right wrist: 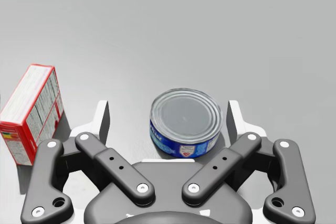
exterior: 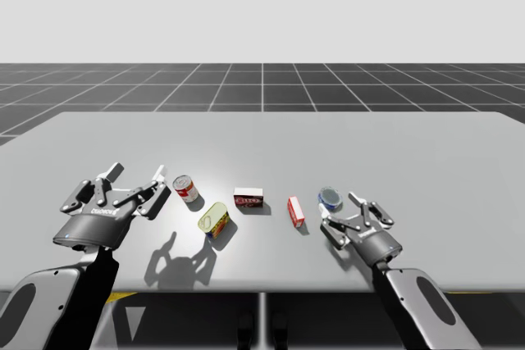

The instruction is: Lift the tuna fish can off the table.

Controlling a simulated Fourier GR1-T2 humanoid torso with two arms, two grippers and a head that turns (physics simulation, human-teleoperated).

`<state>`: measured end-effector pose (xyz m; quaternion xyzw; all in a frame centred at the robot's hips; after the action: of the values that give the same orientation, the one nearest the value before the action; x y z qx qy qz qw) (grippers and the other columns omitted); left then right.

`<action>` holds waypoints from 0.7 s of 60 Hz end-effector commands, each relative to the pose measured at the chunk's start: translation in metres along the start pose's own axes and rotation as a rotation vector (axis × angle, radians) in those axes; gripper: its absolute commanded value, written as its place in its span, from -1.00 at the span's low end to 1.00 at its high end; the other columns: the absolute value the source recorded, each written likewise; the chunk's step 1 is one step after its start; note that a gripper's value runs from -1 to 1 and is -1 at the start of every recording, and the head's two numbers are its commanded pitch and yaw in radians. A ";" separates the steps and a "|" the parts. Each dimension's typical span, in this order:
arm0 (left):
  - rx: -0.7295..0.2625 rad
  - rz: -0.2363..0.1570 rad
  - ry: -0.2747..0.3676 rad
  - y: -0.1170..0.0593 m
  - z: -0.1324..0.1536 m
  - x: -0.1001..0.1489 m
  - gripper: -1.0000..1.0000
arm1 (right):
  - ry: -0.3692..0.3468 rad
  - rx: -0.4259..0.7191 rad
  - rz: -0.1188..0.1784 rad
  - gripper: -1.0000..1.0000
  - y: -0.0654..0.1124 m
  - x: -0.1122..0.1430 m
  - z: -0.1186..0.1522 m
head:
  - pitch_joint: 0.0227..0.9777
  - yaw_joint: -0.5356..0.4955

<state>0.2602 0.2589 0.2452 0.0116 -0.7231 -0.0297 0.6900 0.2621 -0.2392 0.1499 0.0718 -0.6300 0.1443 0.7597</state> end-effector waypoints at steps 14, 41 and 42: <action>-0.001 0.002 -0.001 -0.001 0.001 0.001 -1.00 | 0.041 -0.046 -0.022 -1.00 -0.002 -0.012 -0.037 | 0.70 -0.55; -0.003 0.001 0.000 -0.001 0.002 0.001 -1.00 | 0.106 -0.029 -0.041 -0.54 -0.004 -0.022 -0.048 | 0.66 -0.55; -0.003 0.001 0.000 -0.001 0.002 0.001 -1.00 | 0.104 -0.031 -0.047 0.39 -0.004 -0.022 -0.047 | 0.65 -0.55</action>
<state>0.2584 0.2578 0.2457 0.0104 -0.7231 -0.0300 0.6900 0.3041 -0.2329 0.1248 0.0622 -0.5990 0.1212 0.7891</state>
